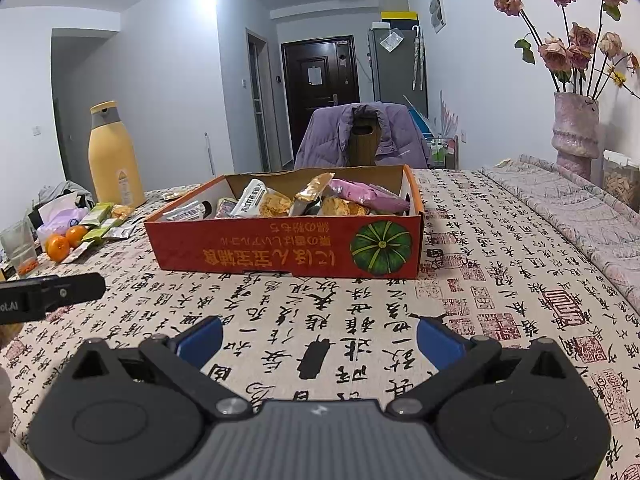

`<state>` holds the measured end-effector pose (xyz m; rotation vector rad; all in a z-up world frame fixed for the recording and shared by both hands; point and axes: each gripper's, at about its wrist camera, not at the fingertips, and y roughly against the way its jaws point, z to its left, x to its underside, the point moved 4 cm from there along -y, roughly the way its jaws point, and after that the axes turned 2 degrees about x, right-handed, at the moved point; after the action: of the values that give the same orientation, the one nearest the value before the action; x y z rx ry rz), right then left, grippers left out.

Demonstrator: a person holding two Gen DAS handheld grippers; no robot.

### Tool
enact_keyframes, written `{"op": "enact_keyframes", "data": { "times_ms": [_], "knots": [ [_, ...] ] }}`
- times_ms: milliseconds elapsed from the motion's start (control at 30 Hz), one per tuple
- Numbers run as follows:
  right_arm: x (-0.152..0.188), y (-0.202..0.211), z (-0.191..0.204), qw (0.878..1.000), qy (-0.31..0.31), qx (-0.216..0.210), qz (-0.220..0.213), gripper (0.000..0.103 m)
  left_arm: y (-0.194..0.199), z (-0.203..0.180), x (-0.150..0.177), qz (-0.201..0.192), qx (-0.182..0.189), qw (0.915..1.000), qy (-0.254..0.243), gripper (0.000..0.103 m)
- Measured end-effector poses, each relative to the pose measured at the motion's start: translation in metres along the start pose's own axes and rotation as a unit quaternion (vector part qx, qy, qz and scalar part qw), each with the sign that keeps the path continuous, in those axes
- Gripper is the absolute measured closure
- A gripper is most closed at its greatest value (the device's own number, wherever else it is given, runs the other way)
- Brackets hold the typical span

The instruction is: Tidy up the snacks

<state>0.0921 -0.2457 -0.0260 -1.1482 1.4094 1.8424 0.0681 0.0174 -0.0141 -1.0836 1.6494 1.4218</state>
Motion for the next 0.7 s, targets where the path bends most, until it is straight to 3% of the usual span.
{"op": "enact_keyframes", "data": {
  "times_ms": [700],
  "knots": [
    [0.0001,0.0002,0.0002,1.0,0.0,0.0,0.0,0.0,0.0016,-0.0012,0.0016,0.0,-0.001,1.0,0.0,0.0]
  ]
}}
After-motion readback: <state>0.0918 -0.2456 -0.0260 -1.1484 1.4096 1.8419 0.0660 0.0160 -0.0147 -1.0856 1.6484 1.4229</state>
